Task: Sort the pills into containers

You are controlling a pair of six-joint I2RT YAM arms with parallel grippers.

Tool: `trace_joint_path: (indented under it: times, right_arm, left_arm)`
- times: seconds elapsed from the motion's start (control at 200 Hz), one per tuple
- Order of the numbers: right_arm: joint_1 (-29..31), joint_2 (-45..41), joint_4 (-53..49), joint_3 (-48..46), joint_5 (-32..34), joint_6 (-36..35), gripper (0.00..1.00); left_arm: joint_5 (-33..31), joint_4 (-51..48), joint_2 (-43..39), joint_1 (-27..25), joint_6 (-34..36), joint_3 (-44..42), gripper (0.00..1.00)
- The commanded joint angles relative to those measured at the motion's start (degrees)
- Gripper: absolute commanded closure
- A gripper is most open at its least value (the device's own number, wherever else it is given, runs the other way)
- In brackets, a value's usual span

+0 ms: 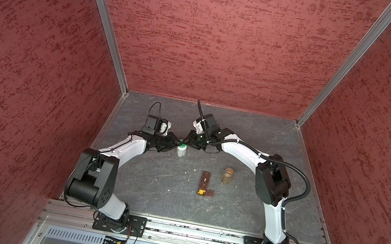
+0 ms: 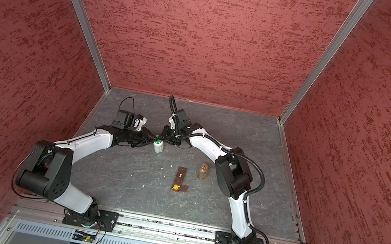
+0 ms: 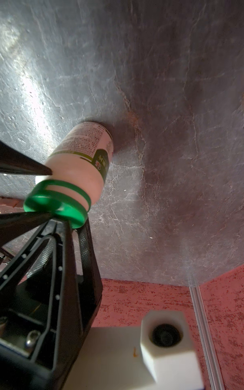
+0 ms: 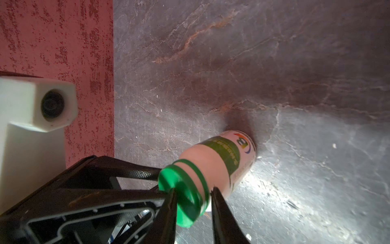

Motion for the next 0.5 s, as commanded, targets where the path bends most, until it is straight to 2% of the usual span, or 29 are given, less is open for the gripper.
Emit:
trace_joint_path:
  times: [0.0,0.326,0.496]
  right_arm:
    - [0.7,1.2,-2.6,1.9,1.2,-1.1,0.68]
    - [0.5,0.1,-3.5,3.5,2.4,-1.6,0.59]
    - [0.4,-0.4,-4.3,4.6,2.9,-1.9,0.57]
  left_arm:
    - [-1.5,-4.4,0.4,-0.4,1.8,0.4,0.67]
    - [-2.3,-5.2,-1.4,-0.1,2.8,1.2,0.52]
    - [-2.4,-4.8,-2.6,0.4,2.9,1.7,0.44]
